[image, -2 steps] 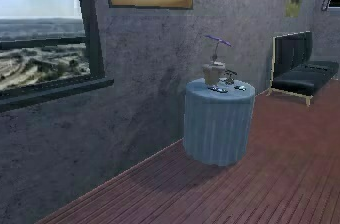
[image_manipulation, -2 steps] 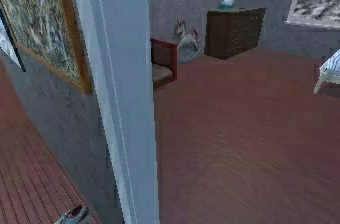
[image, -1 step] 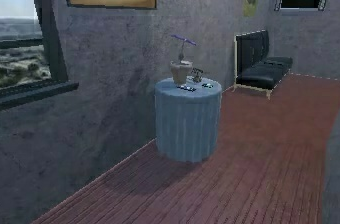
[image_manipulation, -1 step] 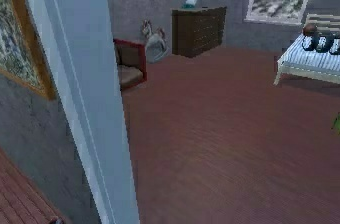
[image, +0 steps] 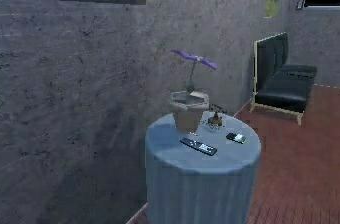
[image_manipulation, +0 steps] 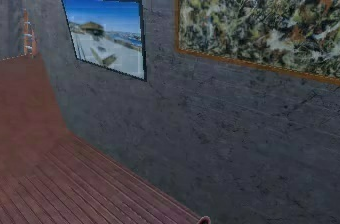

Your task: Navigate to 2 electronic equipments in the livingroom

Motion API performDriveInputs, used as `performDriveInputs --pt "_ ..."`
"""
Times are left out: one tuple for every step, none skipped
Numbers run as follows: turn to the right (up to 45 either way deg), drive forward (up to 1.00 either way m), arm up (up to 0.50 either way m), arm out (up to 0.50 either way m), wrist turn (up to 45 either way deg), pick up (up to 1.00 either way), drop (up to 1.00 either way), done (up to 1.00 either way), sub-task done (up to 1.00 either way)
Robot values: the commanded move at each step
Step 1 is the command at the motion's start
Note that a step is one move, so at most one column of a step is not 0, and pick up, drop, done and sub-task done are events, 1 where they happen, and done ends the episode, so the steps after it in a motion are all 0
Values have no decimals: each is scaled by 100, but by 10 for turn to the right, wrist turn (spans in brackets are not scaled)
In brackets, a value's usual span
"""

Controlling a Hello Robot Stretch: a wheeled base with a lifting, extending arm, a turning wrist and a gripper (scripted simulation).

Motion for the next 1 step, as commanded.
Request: performDriveInputs --pt "210 0 0 0 0 0 0 0 0"
